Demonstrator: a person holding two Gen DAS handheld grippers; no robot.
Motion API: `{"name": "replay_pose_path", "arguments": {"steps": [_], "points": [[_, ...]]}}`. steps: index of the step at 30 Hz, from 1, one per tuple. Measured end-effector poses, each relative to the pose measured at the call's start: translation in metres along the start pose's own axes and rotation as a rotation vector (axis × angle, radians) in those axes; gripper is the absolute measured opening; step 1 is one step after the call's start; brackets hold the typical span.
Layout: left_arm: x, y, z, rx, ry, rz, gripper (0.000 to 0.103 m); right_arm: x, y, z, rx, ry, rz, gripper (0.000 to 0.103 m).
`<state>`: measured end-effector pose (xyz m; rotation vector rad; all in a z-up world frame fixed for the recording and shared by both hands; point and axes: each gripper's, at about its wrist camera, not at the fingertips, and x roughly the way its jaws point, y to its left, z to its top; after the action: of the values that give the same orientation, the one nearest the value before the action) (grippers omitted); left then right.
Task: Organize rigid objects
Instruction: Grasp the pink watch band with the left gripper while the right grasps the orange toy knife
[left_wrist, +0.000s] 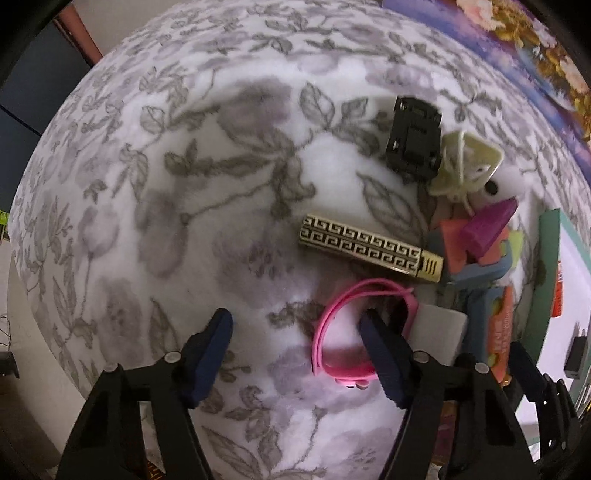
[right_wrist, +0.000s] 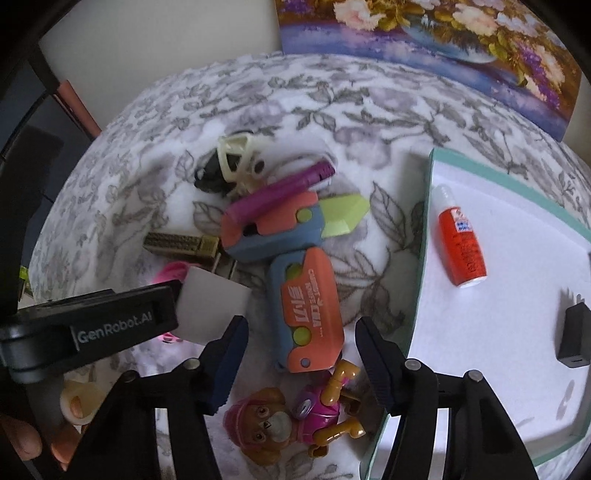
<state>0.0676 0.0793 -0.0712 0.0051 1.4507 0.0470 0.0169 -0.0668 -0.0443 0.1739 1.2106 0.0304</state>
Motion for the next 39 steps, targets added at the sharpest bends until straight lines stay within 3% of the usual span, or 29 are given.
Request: {"name": "replay_pose_path", "arguments": {"steps": [5, 12, 19, 23, 26, 39], "points": [[0.001, -0.006, 0.001, 0.02, -0.023, 0.009, 0.07, 0.009, 0.004, 0.0, -0.03, 0.014, -0.032, 0.063], [0.001, -0.028, 0.01, 0.067, -0.046, -0.014, 0.043, 0.015, 0.014, -0.002, -0.087, 0.008, -0.089, 0.062], [0.002, -0.033, 0.013, 0.055, -0.061, -0.021, 0.04, 0.019, 0.018, -0.001, -0.091, -0.005, -0.103, 0.062], [-0.001, -0.029, 0.009, 0.06, -0.067, -0.037, 0.02, 0.018, 0.015, 0.0, -0.077, -0.011, -0.111, 0.055], [-0.008, -0.031, 0.007, 0.043, -0.067, -0.05, 0.015, 0.017, 0.009, 0.002, -0.062, -0.015, -0.109, 0.046], [-0.048, -0.016, 0.012, 0.033, -0.169, -0.015, 0.008, 0.006, -0.007, 0.005, 0.014, -0.009, -0.072, 0.045]]}}
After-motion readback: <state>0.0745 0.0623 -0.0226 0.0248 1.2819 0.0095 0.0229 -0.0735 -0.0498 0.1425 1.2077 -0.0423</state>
